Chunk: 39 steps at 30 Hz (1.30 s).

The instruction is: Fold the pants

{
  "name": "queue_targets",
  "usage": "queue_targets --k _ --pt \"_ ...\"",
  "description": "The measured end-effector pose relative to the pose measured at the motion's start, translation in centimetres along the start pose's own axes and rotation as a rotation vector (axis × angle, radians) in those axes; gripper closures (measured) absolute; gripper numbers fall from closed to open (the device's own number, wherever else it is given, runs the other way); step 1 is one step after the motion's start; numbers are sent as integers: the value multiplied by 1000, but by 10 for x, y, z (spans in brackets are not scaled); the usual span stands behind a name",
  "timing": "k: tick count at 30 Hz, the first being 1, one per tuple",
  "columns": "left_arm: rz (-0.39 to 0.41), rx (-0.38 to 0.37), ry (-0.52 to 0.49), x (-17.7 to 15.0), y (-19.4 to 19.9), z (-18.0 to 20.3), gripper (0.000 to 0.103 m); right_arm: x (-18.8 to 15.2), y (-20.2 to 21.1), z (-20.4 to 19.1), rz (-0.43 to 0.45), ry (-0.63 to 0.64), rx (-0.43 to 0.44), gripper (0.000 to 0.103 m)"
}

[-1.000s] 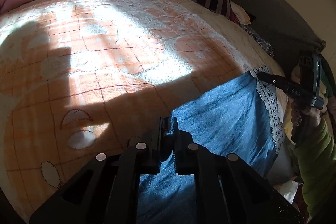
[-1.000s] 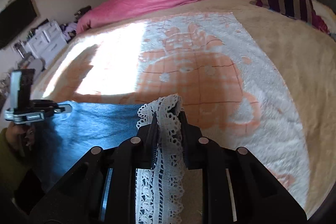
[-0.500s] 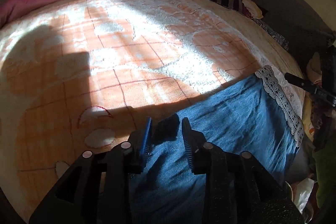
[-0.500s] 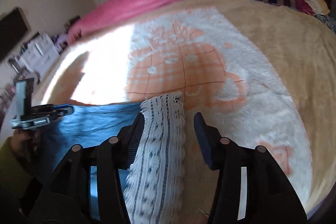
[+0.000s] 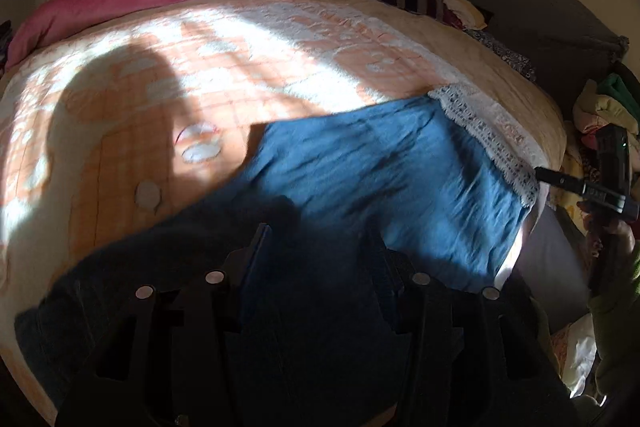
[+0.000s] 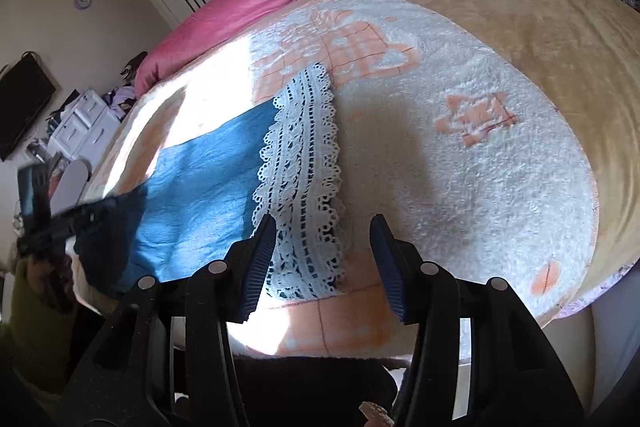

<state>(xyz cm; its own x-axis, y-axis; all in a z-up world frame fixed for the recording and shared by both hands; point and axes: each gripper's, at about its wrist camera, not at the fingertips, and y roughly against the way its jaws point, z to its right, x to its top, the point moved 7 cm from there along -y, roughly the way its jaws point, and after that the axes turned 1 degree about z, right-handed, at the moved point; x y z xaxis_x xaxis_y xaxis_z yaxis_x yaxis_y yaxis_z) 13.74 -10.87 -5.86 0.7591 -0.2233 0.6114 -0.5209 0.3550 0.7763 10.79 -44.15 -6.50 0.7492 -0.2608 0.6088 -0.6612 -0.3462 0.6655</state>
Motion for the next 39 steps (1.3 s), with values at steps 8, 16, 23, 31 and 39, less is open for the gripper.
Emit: queue_targets --k 8,16,23,31,39 --pt "-72 210 138 -51 15 -79 63 -6 1 -20 -32 80 31 100" --pt "-74 195 218 -54 25 -113 75 -25 -11 1 -71 65 -79 90" --pt "7 152 158 -38 37 -77 43 -24 5 6 -26 17 -27 66" --pt "-89 195 93 -64 20 -58 37 -37 -19 -12 -73 68 -7 82" --pt "-80 194 131 -68 24 -75 37 -43 -13 -12 -80 149 -91 90"
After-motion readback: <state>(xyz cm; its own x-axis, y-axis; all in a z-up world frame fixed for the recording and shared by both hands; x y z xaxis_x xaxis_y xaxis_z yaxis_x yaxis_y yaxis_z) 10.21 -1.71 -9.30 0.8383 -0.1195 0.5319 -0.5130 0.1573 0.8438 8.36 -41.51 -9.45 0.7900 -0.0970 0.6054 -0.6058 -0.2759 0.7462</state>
